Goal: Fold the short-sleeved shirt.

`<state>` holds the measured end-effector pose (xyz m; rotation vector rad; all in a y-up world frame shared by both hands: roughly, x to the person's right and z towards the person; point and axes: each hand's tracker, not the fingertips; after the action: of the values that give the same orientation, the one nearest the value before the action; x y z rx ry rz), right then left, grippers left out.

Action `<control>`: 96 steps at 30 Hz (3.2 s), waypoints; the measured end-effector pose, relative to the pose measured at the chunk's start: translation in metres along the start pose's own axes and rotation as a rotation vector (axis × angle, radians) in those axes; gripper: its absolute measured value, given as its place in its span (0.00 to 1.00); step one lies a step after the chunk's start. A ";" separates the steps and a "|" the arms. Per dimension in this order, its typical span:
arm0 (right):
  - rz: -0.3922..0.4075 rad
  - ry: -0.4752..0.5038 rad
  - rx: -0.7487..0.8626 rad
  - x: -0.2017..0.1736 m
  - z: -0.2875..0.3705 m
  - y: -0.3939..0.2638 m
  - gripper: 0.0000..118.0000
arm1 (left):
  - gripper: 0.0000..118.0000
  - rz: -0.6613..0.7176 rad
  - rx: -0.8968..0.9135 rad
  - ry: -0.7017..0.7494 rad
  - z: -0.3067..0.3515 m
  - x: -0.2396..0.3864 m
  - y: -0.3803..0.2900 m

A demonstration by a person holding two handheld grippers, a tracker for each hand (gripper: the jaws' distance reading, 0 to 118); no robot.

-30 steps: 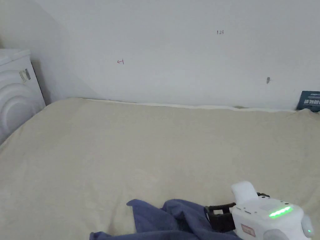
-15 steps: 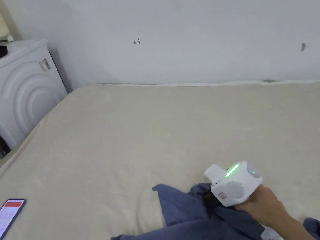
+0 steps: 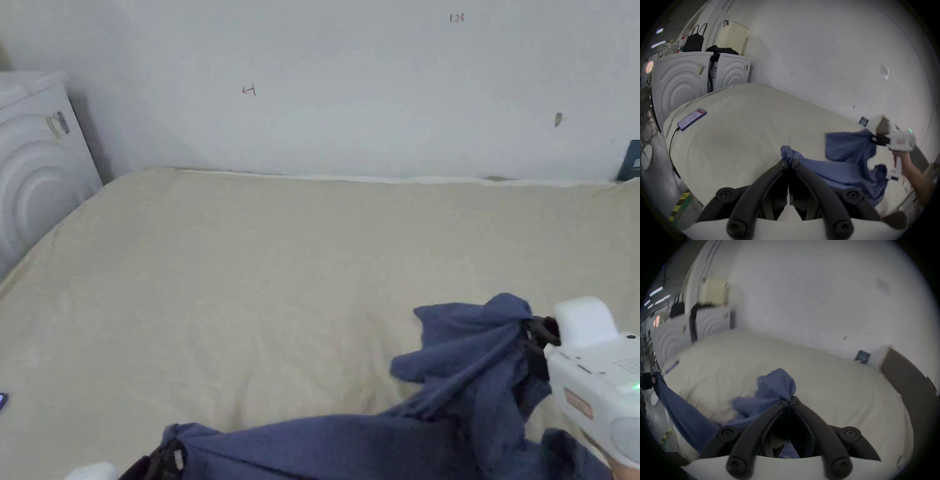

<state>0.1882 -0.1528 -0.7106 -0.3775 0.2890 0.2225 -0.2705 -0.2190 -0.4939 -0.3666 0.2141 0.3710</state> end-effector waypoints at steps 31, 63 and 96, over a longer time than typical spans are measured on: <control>-0.093 -0.273 0.275 0.138 0.102 0.316 0.01 | 0.00 -0.149 0.280 -0.228 -0.056 0.142 0.399; -0.158 -0.071 0.253 0.115 0.047 0.102 0.01 | 0.00 -0.189 0.224 -0.129 -0.119 0.078 0.228; -0.174 -0.270 0.066 0.031 0.233 -0.201 1.00 | 1.00 -0.223 0.020 0.007 0.084 -0.003 -0.103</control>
<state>0.3258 -0.2382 -0.4469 -0.3008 -0.0023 0.0906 -0.2218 -0.2767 -0.3849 -0.3675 0.1816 0.1482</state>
